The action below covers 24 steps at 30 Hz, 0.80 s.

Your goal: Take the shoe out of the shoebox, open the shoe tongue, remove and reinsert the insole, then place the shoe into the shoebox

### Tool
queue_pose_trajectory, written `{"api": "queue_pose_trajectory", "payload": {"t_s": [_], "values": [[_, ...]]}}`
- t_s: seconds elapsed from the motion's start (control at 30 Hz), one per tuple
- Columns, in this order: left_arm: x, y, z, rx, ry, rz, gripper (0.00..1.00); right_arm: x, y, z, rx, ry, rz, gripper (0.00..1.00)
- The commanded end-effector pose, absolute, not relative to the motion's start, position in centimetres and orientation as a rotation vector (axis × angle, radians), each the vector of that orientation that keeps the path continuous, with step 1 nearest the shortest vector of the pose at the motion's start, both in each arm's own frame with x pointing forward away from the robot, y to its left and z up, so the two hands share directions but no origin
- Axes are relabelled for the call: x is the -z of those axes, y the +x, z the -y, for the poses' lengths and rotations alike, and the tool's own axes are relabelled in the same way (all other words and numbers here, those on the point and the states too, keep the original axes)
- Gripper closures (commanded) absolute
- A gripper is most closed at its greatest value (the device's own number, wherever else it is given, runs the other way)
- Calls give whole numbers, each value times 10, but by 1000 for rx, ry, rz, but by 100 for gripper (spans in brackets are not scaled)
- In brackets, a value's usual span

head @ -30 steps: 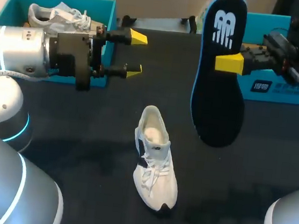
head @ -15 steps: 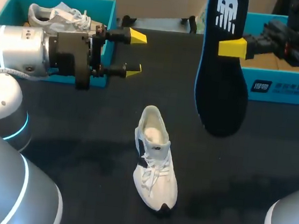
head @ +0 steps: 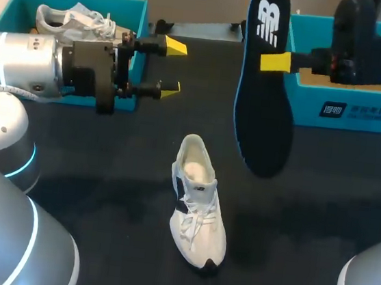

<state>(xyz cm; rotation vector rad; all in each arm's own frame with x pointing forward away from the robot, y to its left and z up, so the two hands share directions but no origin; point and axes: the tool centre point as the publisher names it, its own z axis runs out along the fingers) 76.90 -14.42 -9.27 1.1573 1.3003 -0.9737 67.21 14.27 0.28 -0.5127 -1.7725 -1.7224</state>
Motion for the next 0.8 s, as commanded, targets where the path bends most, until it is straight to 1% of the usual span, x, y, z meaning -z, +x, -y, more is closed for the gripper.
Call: {"api": "queue_pose_trajectory", "payload": {"t_s": [0.03,0.43,0.6,0.8], "values": [[94,770,146,972,1155,-1298,0,9,701,-152,1672,-513,1718,100],[94,770,146,972,1155,-1298,0,9,701,-152,1672,-513,1718,100],[94,770,146,972,1155,-1298,0,30,753,-162,1599,-639,1600,100],[94,770,146,972,1155,-1298,0,51,780,-161,1458,-774,1555,100]]}}
